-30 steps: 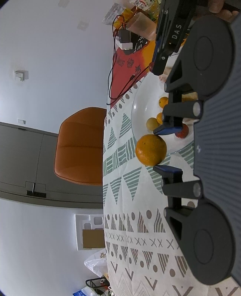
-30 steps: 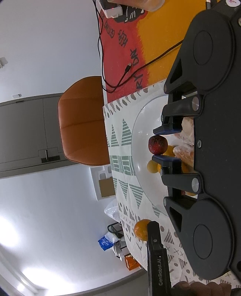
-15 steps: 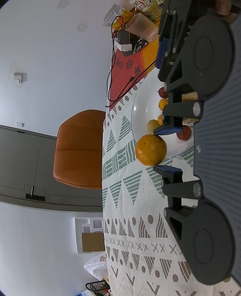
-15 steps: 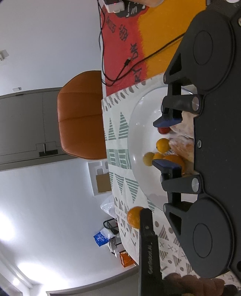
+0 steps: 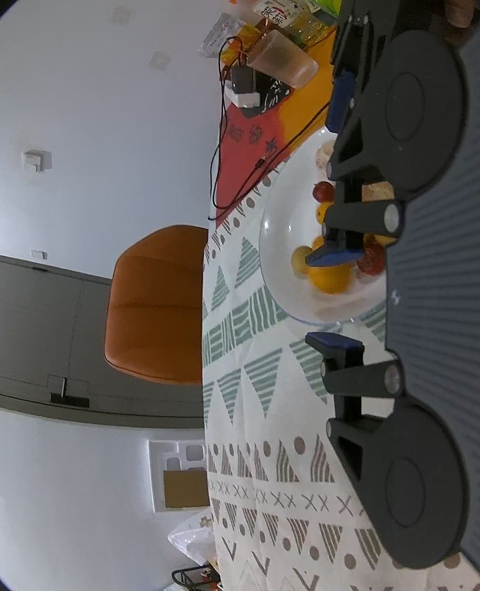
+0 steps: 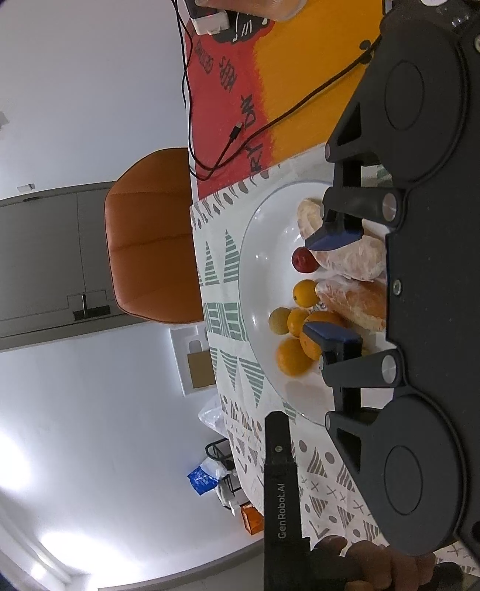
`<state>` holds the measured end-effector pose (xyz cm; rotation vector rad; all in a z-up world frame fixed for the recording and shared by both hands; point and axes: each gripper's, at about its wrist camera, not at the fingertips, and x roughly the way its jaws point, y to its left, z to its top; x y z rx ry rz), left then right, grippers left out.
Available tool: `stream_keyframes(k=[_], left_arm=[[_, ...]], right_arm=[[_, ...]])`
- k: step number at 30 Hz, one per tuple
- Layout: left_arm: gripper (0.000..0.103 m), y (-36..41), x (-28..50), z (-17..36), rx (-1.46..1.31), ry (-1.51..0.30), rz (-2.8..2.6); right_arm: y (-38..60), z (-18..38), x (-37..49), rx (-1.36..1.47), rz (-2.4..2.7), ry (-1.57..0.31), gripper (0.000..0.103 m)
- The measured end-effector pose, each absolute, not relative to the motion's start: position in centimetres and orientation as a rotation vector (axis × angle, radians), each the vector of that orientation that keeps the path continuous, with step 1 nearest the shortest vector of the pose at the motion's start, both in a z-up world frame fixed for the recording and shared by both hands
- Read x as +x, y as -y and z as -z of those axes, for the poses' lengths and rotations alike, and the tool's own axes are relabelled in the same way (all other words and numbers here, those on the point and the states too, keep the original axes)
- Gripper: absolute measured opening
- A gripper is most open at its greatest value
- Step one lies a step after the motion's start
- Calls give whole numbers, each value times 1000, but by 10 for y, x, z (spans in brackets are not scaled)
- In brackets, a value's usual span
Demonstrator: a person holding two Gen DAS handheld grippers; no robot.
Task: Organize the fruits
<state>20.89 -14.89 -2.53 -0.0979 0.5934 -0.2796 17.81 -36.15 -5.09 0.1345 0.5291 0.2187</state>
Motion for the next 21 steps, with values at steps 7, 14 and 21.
stream_keyframes(k=[7,14,21], left_arm=[[47,134,202,26,-95,-601,234],[65,123,192,20,-91,-590,204],[82,110,182,19,-84,-589,159]], right_arm=[[356,53,176,142,-231,-535,48],[351,48,172,147,-228,-529,54],[343,47,167,156,-242,-524,68]])
